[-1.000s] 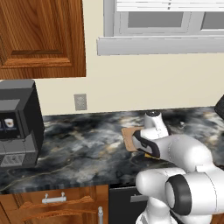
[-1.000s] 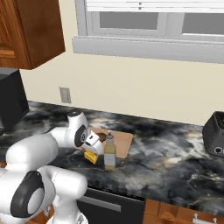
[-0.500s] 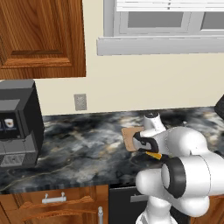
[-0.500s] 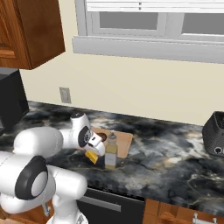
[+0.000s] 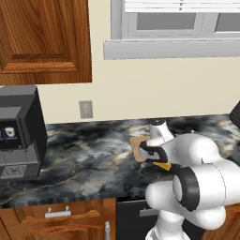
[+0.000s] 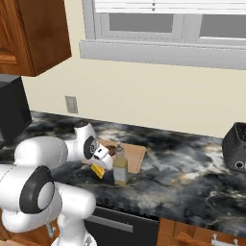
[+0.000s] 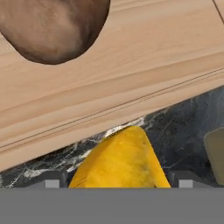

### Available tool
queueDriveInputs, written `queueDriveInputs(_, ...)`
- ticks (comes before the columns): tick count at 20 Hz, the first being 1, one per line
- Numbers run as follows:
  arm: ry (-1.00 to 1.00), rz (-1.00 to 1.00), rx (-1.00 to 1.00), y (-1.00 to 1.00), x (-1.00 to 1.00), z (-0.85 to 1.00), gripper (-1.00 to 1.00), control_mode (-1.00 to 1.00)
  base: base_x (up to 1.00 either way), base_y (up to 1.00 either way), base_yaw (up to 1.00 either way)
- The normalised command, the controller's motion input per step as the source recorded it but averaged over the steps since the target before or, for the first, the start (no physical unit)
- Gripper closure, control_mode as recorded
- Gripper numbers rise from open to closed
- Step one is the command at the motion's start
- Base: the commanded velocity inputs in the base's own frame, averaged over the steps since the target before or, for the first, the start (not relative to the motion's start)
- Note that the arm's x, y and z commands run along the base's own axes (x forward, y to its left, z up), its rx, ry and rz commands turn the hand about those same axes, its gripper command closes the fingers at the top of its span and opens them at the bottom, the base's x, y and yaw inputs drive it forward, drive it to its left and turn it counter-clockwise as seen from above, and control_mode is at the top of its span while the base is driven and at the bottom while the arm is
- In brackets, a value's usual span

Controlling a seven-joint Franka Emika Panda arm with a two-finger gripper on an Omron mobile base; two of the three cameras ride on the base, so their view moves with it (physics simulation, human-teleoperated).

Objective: Retrieve the reheated potato from the microwave, then place the potato, cheese, and condiment on the cutting board.

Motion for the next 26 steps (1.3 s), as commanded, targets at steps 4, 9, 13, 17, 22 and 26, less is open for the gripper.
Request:
queueDriveInputs(4, -0.09, 0.0, 0.0, 0.64, -0.51, 0.06, 1.0, -1.0, 0.0, 0.0, 0.0)
queueDriveInputs(9, -0.15, 0.0, 0.0, 0.42, -0.09, 0.28, 1.0, -1.0, 0.0, 0.0, 0.0)
queueDriveInputs(13, -0.12, 0.0, 0.0, 0.12, 0.2, 0.38, 1.0, -1.0, 0.0, 0.0, 0.0)
queueDriveInputs(17, -0.08, 0.0, 0.0, 0.04, 0.34, 0.14, 1.0, -1.0, 0.0, 0.0, 0.0)
queueDriveInputs(22, -0.02, 0.0, 0.0, 0.05, 0.57, 0.03, 1.0, -1.0, 0.0, 0.0, 0.0)
queueDriveInputs(26, 0.0, 0.0, 0.0, 0.11, 0.6, 0.0, 1.0, -1.0, 0.0, 0.0, 0.0)
